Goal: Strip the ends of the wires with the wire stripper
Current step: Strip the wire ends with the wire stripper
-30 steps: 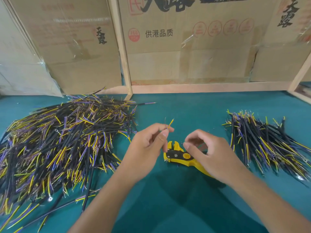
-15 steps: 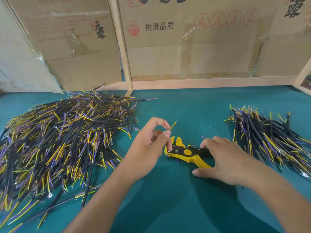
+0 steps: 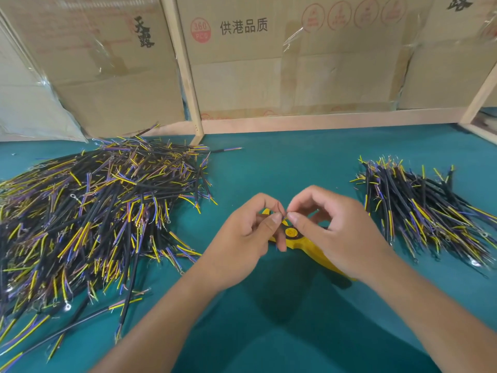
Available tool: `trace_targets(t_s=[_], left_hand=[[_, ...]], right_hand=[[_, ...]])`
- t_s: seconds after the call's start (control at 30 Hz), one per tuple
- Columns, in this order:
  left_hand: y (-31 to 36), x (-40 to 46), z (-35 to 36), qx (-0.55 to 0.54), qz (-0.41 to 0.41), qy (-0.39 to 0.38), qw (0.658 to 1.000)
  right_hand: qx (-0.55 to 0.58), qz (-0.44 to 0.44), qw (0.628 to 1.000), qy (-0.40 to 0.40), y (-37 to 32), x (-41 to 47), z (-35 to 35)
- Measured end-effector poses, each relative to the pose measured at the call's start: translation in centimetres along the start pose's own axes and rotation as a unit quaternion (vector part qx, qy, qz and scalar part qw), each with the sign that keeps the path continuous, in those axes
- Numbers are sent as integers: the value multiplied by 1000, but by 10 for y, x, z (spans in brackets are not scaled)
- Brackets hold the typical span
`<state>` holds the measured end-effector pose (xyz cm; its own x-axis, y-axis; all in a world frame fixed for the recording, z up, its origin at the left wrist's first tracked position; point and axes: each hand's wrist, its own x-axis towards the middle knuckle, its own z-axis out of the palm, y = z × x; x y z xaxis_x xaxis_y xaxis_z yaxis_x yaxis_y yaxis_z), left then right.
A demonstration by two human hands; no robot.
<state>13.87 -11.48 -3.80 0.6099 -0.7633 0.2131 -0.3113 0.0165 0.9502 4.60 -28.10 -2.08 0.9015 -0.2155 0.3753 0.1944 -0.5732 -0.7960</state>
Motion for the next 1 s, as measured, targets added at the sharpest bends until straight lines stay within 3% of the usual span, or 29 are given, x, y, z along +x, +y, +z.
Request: trace_targets(t_s=[0.17, 0.37, 0.6, 0.87, 1.0], left_hand=[[-1, -1, -1, 29, 2, 14, 999], [-1, -3, 2, 177, 30, 31, 983], [3, -3, 2, 155, 15, 31, 987], [5, -4, -4, 106, 13, 31, 994], [6, -5, -1, 177, 55, 67, 980]], right_hand=[[-124, -71, 990, -6, 2, 1, -1], [-278, -181, 943, -1, 3, 0, 1], [-126, -67, 990, -21, 4, 2, -3], [-70, -12, 997, -17, 4, 5, -11], [-64, -10, 998, -21, 4, 4, -11]])
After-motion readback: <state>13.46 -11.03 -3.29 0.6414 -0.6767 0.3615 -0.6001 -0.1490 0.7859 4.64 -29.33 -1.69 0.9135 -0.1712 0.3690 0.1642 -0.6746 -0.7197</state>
